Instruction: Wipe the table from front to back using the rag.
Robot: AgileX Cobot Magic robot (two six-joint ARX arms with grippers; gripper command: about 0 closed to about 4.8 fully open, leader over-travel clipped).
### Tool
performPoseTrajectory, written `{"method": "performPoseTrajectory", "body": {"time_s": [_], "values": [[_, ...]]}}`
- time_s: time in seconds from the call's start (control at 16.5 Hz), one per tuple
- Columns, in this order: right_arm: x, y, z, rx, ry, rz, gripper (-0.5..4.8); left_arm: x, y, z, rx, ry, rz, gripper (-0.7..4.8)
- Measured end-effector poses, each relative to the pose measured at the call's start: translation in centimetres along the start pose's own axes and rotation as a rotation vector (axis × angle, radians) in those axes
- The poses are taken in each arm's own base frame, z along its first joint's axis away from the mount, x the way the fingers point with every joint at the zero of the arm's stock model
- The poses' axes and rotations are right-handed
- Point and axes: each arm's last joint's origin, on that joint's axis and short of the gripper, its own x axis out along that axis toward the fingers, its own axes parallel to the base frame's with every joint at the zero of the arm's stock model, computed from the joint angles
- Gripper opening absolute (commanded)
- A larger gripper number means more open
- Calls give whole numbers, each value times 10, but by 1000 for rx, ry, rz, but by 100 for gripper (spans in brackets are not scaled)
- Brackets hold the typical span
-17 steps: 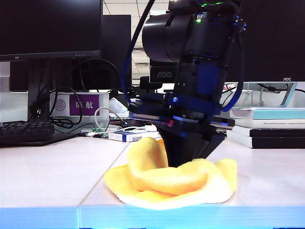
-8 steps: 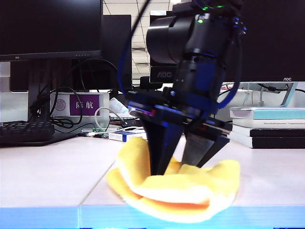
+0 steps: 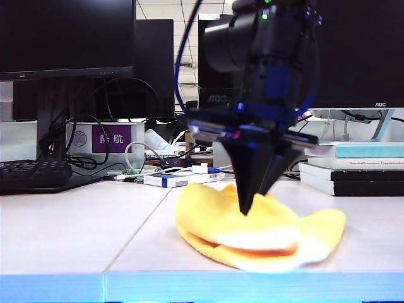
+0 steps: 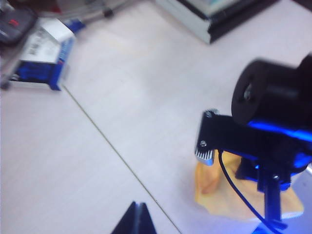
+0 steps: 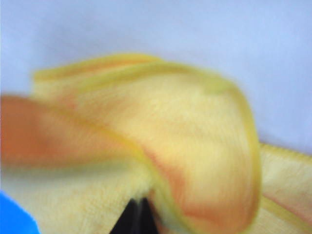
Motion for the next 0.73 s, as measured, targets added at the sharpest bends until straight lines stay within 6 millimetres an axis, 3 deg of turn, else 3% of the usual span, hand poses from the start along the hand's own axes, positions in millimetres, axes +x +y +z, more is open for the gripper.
{"method": "performPoseTrajectory", "body": {"time_s": [0.06,0.18,0.36,0.42,0.54,0.67,0.73], "values": [[-1,0,0,-3,-2,1,137,3,0,0,13,10,-4,-5],[-3,1,1,-9,7,20,204,11,2,-1,47,28,-13,-5],[-9,2,2,-10,22,21,202,27,3,-7,64,74,-45,-5],[-10,2,2,-14,26,20,169,29,4,-8,69,79,-49,-5],[-18,4,5,-21,25,20,-10,36,4,-17,82,97,-54,-5],[-25,5,10,-35,0,24,2,44,4,-26,79,121,-69,-5],[-27,6,11,-39,-7,25,79,47,4,-30,76,126,-83,-5]]}}
